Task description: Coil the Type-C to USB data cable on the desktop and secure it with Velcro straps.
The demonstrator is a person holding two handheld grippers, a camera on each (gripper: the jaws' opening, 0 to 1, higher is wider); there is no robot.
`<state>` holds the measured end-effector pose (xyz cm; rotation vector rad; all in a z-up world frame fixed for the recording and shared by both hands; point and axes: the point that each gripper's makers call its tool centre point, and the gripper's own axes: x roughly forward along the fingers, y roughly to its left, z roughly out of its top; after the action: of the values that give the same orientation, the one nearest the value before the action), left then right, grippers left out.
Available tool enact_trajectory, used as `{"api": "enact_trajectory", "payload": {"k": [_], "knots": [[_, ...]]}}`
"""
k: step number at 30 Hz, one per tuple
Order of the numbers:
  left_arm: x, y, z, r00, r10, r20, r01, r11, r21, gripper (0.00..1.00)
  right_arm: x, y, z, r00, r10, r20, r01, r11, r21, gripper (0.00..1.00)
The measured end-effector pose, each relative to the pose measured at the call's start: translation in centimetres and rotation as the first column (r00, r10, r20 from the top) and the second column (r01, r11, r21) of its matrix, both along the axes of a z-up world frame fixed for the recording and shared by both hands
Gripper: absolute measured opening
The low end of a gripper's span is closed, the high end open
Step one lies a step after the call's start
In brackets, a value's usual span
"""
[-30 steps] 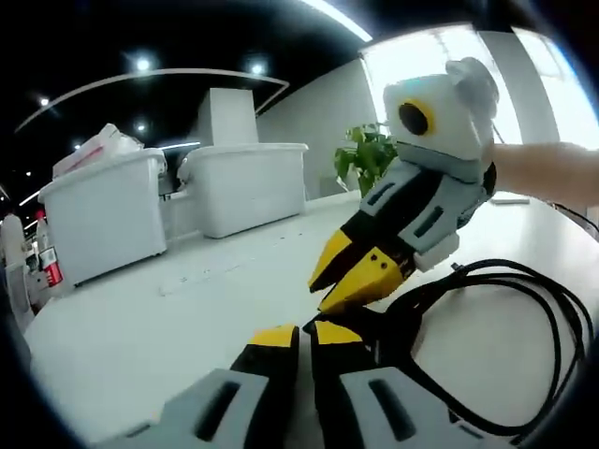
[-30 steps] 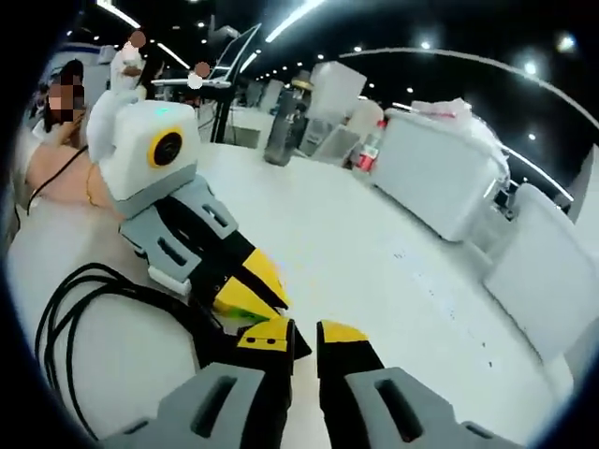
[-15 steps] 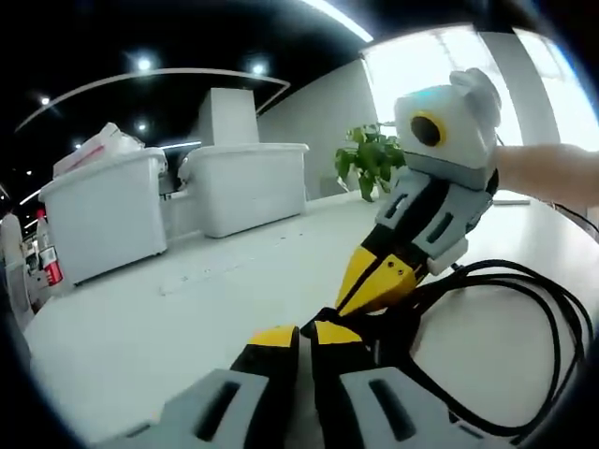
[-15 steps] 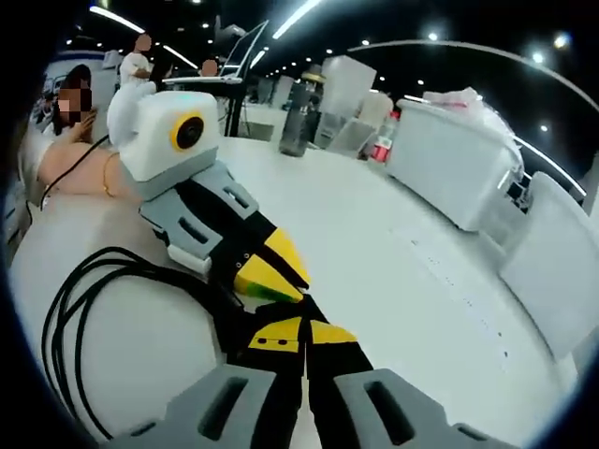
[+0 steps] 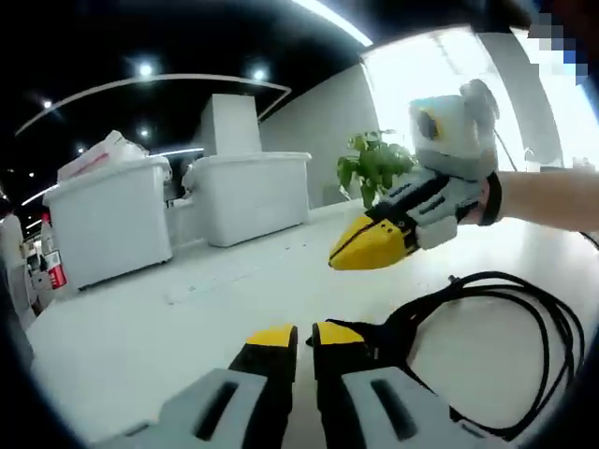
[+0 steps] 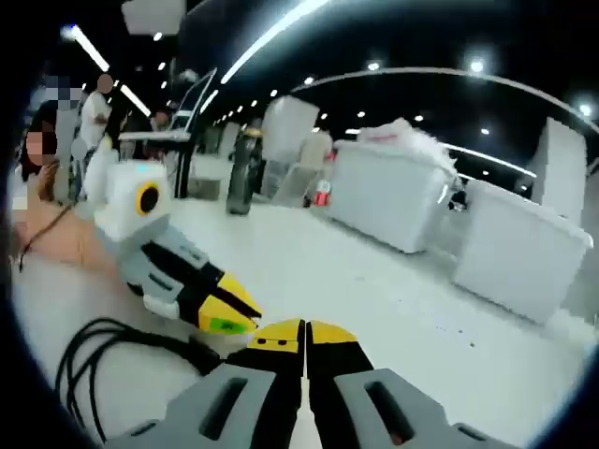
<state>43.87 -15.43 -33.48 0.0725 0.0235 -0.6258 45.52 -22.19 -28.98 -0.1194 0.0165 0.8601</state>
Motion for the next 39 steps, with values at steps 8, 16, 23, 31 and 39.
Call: {"api": "enact_trajectory", "payload": {"k": [8,16,23,31,39], "knots": [[-5.8,5.2,13.1,0.977,0.151,0.153,-0.104,0.955,-0.278,0.10,-6.6,-10.9,9.3,0.984,-0.178,-0.011,0.161,0.859,0.485,0.13],[-13.2,6.4,16.1,0.937,0.251,0.244,-0.155,0.922,-0.355,0.10,-12.9,-13.1,9.7,0.894,-0.408,0.185,0.303,0.854,0.423,0.24],[-11.3,5.3,11.6,0.968,0.213,0.132,-0.146,0.908,-0.393,0.10,-11.2,-14.1,6.6,0.863,-0.475,0.172,0.374,0.829,0.415,0.24],[-10.4,6.9,9.8,0.962,0.260,0.088,-0.200,0.885,-0.421,0.10,-11.3,-13.9,6.0,0.845,-0.480,0.236,0.389,0.854,0.345,0.24],[-11.0,5.7,9.5,0.964,0.245,0.107,-0.191,0.910,-0.369,0.10,-11.9,-12.1,5.8,0.845,-0.438,0.308,0.357,0.890,0.284,0.24]]}}
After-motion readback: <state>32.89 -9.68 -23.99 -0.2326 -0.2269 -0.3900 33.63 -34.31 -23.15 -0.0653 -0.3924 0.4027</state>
